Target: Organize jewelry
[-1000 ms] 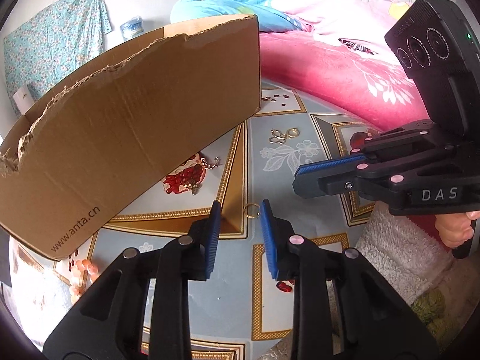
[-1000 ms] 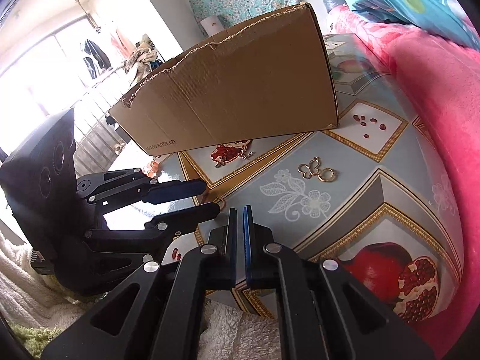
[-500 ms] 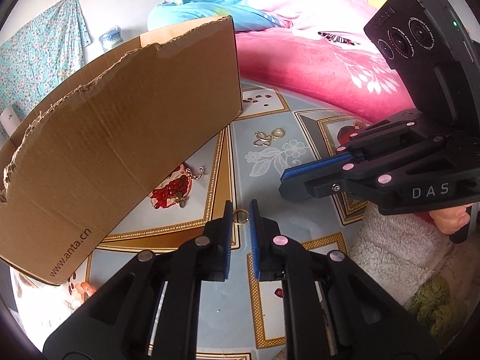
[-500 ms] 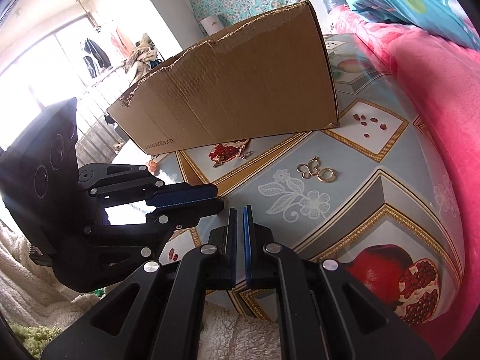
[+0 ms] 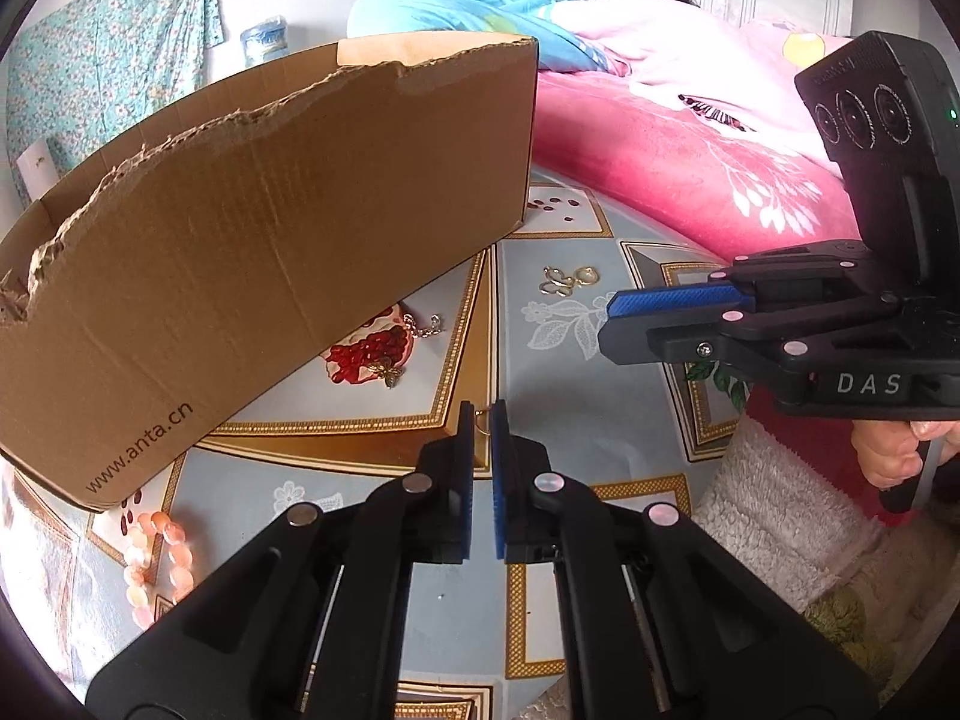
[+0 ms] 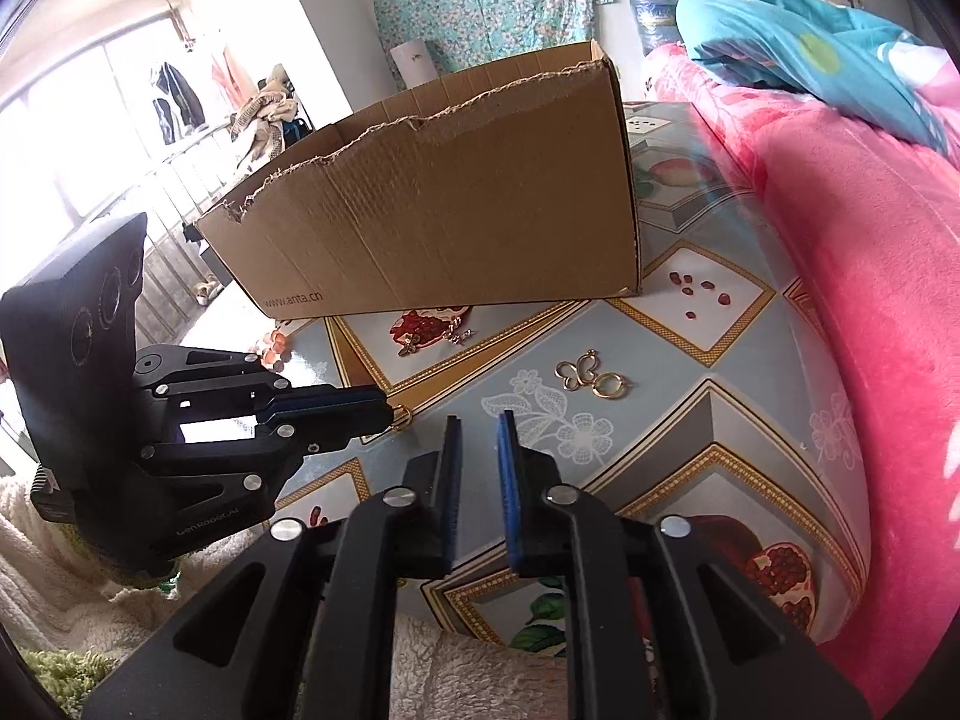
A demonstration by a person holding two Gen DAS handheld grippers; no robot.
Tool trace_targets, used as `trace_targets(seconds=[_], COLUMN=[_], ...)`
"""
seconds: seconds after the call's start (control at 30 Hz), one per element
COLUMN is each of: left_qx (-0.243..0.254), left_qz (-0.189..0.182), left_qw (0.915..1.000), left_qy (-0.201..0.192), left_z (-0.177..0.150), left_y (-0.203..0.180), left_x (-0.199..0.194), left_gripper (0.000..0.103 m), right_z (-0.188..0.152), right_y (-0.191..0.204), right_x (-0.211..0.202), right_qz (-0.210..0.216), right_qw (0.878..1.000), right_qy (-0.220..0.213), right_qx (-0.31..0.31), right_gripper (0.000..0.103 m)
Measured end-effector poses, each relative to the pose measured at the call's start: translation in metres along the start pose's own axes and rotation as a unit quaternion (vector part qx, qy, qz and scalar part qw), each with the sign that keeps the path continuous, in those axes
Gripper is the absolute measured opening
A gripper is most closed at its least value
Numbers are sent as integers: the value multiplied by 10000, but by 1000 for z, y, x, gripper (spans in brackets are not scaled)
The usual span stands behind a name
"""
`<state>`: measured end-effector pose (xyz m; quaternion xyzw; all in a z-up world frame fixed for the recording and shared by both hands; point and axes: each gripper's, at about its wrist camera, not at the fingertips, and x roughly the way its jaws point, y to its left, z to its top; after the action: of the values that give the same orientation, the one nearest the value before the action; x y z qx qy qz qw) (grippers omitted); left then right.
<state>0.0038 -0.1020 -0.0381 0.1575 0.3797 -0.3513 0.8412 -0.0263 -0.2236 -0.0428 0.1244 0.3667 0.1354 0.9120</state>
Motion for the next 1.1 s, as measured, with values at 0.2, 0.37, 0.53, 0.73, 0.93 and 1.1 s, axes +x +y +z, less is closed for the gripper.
trace_targets(seconds=[0.2, 0.37, 0.53, 0.73, 0.93, 1.1], left_qx=[47, 326, 625, 933, 1040, 882], left_qz=[-59, 63, 108, 145, 138, 123], left_qw=[10000, 9994, 9980, 9955, 9945, 9960], left_qy=[-27, 29, 70, 66, 59, 43], left_z=[0, 2, 5, 4, 6, 6], left_y=[-1, -5, -10, -14, -18, -16], left_x=[-6, -1, 4, 8, 10, 9], left_gripper=[6, 13, 18, 17, 6, 5], right_z=[1, 0, 0, 0, 1, 4], right_y=[-3, -2, 0, -2, -3, -4], right_x=[-2, -1, 0, 0, 0, -2], right_qz=[-50, 7, 15, 27, -14, -325], right_qw=[10000, 10000, 10000, 10000, 10000, 9991], right_qy=[-45, -24, -14, -18, -57, -96], right_qx=[-30, -24, -67, -48, -60, -262], right_gripper=[27, 27, 27, 27, 27, 27])
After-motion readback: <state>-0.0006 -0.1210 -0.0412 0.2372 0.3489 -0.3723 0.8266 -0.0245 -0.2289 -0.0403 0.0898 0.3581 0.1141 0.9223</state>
